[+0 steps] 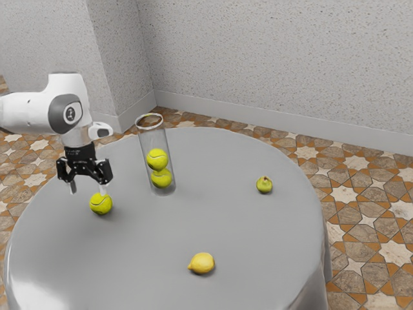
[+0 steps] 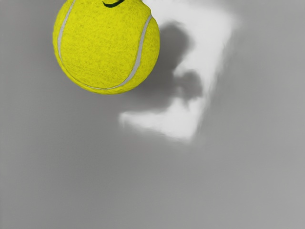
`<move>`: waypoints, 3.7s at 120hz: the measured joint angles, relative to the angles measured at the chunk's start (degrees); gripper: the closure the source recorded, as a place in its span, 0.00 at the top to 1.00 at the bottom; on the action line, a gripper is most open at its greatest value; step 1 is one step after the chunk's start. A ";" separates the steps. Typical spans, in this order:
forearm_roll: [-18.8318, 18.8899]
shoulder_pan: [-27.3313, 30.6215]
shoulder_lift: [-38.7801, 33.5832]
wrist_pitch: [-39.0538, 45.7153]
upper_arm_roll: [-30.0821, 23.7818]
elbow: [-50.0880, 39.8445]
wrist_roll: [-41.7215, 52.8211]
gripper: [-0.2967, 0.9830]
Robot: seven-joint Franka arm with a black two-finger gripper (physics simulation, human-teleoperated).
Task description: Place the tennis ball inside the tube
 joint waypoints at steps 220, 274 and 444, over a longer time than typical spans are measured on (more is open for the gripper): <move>-12.29 4.66 17.26 17.02 -0.09 4.28 20.25 0.67; -9.05 2.15 9.16 16.97 -0.06 3.88 20.87 0.51; -12.58 -5.24 8.74 9.79 -1.06 27.20 7.36 0.55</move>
